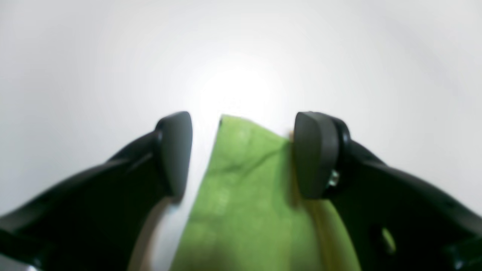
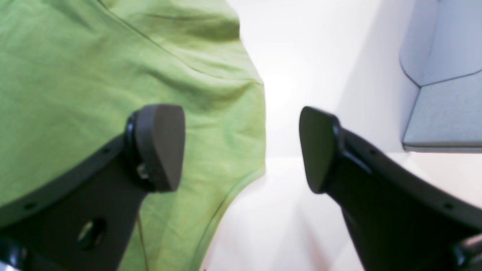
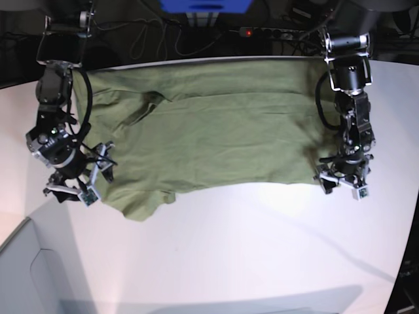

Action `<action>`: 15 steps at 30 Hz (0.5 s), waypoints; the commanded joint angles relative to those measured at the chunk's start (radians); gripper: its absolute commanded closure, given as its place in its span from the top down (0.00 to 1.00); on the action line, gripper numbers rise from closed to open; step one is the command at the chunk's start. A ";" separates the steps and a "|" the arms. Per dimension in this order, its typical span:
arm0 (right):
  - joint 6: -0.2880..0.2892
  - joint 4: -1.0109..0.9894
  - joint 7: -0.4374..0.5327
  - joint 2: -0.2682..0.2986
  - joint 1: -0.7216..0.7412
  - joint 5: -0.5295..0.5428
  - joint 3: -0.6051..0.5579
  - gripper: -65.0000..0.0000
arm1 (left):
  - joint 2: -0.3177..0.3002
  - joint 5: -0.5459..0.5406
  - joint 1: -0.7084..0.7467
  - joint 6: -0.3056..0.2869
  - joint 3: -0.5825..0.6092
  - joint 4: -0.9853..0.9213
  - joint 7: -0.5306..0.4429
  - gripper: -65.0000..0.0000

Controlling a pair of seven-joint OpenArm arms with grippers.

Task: Fold the T-shirt properly
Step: 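Release the shirt and move both grippers toward the hem, then grasp the hem corners of the shirt with both grippers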

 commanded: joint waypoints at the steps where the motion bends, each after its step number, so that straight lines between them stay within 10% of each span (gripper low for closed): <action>1: -0.003 0.020 0.020 0.011 0.019 0.005 0.004 0.70 | -0.020 -0.002 -0.023 0.001 -0.006 0.014 -0.028 0.62; 7: -0.003 0.017 0.023 0.011 0.028 0.005 0.004 0.70 | -0.019 -0.002 0.001 0.001 -0.001 0.014 -0.028 0.60; 15: -0.004 0.014 0.023 0.011 0.078 0.005 0.004 0.70 | -0.008 0.000 0.003 0.001 -0.001 -0.060 -0.035 0.22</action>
